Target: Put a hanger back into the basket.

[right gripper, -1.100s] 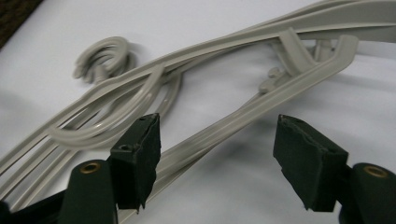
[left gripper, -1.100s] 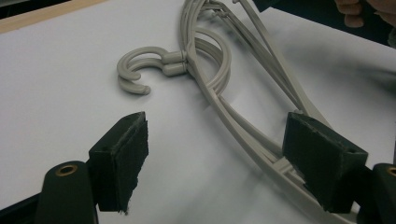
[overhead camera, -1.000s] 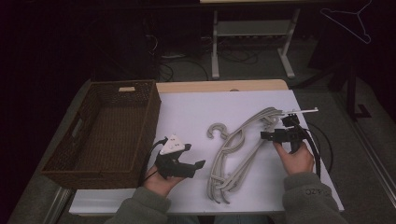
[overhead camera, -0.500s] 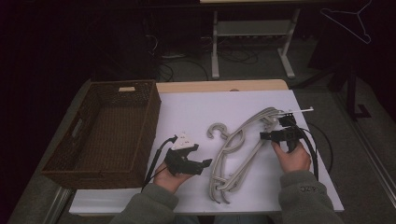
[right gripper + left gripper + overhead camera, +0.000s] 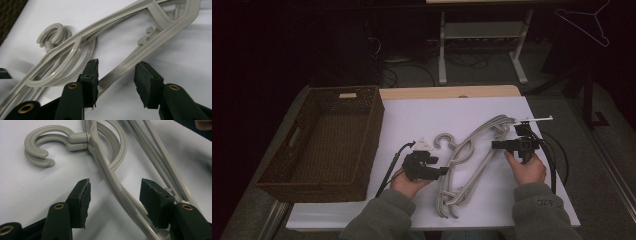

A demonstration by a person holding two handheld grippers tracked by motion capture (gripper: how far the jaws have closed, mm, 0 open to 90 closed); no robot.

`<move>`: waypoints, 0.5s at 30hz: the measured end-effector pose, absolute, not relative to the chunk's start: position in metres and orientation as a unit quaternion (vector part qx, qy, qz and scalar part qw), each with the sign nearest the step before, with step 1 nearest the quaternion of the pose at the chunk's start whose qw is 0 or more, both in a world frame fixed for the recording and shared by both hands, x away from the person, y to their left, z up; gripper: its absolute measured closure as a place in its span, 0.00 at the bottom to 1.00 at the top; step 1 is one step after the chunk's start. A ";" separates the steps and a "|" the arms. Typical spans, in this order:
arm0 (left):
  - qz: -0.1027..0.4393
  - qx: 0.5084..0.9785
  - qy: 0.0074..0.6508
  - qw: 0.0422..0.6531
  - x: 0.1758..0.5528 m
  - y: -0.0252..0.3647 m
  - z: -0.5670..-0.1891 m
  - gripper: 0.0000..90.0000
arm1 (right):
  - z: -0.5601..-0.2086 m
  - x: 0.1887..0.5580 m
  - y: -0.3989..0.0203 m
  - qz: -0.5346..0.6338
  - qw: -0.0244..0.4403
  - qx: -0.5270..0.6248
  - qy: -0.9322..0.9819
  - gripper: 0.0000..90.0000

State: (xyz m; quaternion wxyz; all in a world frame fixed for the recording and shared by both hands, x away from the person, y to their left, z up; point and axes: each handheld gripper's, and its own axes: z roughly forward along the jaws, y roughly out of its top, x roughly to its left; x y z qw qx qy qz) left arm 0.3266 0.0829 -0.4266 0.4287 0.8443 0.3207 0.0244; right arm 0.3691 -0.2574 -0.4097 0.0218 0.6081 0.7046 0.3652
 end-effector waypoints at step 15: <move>0.005 0.846 0.331 0.418 0.332 0.081 -0.432 0.50 | -0.408 0.368 -0.258 0.413 0.007 0.597 0.687 0.67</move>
